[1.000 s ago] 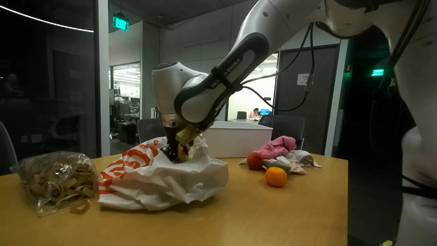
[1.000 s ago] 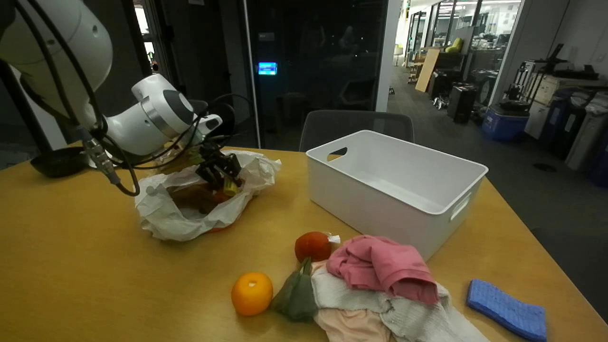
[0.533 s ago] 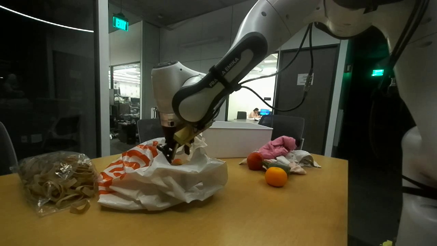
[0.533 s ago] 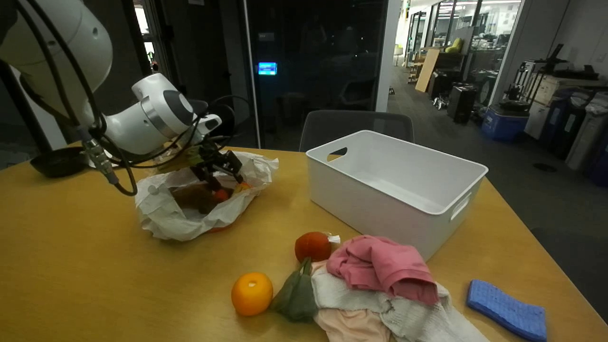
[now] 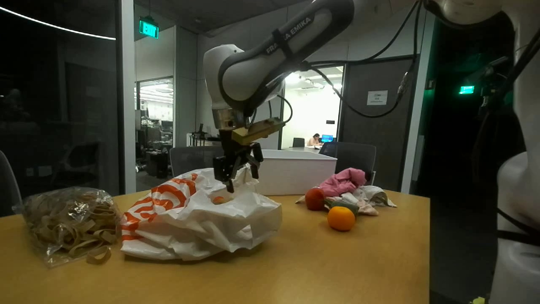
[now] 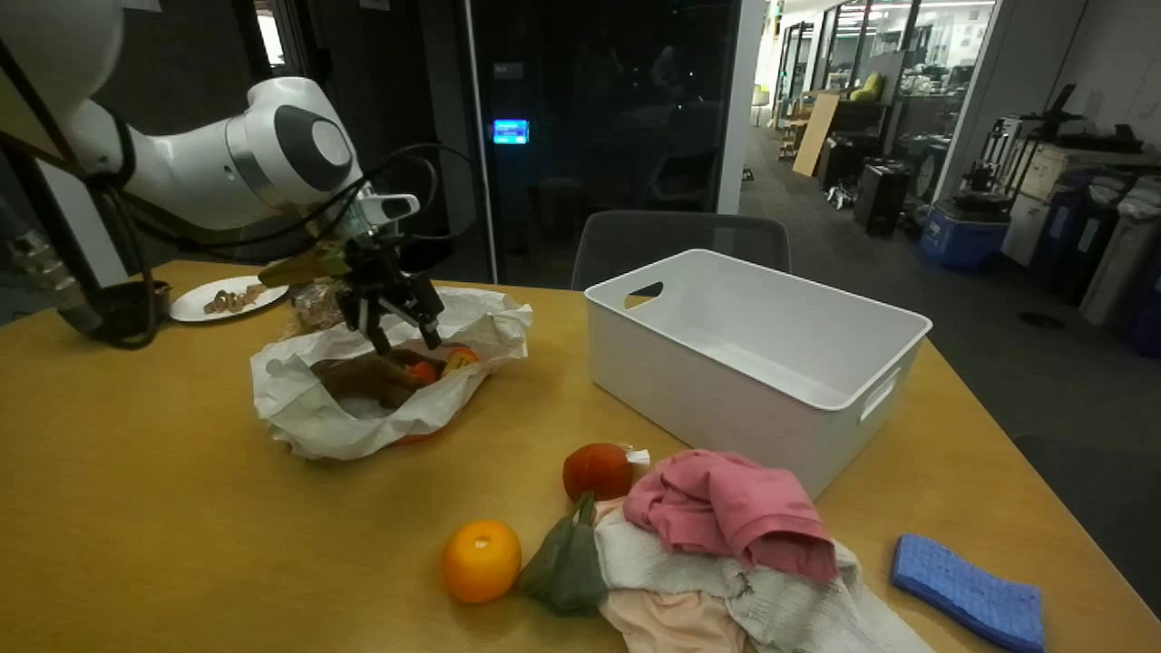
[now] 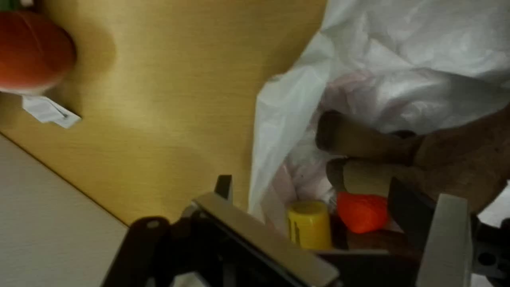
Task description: Pick up the brown toy, small red toy, yellow container with an orange lid, orange toy, big red toy one by one and put them into the plastic bag
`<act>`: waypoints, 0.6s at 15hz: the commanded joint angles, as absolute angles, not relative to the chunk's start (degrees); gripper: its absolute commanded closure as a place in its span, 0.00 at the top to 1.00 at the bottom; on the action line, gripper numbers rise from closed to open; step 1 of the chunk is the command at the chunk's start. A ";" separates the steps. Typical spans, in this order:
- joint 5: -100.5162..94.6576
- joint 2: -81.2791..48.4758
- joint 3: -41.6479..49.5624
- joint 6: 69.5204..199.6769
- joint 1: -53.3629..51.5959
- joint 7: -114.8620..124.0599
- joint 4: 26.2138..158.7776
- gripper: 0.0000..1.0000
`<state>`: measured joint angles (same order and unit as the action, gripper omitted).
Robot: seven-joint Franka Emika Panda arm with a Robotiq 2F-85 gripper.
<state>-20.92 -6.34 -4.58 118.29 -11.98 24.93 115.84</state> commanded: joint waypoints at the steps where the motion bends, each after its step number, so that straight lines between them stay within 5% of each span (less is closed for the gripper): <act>1: -18.81 0.65 -4.48 111.62 -9.84 26.56 121.23 1.00; 9: -13.20 8.23 -1.51 107.29 -2.26 34.16 135.48 1.00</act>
